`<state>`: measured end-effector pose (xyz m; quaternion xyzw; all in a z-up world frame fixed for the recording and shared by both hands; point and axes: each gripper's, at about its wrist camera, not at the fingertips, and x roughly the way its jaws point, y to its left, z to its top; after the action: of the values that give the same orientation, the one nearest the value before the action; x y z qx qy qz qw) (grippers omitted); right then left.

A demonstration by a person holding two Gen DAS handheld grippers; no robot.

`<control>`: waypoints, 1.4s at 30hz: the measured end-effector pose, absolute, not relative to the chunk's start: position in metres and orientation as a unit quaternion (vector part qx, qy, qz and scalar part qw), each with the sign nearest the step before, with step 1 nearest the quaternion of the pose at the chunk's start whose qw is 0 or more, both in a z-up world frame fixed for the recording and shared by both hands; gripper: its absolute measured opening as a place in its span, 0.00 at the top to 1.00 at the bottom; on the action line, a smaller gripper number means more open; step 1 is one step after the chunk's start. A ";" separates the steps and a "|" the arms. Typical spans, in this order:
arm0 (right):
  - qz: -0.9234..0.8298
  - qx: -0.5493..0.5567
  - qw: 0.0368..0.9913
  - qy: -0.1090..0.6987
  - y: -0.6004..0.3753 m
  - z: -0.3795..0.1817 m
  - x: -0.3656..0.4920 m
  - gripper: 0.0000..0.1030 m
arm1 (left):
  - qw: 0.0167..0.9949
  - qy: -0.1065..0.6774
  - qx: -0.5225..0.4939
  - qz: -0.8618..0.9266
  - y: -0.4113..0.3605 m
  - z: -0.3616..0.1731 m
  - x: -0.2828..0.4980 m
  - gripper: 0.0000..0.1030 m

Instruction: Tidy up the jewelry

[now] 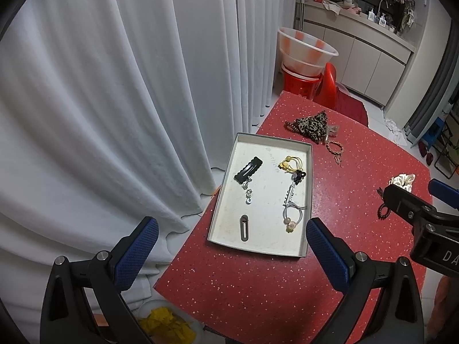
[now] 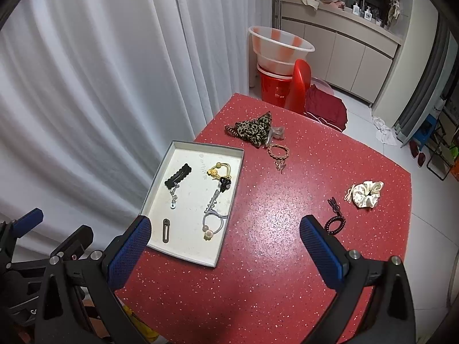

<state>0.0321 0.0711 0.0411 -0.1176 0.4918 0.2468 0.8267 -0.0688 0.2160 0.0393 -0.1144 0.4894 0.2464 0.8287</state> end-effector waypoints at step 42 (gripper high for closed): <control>0.252 -0.119 0.823 0.496 0.075 0.040 0.030 0.00 | 0.826 0.492 -0.118 0.248 0.217 0.037 -0.072 0.00</control>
<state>0.0296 0.0754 0.0398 -0.1187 0.4955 0.2519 0.8228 -0.0725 0.2167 0.0372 -0.1178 0.4925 0.2480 0.8259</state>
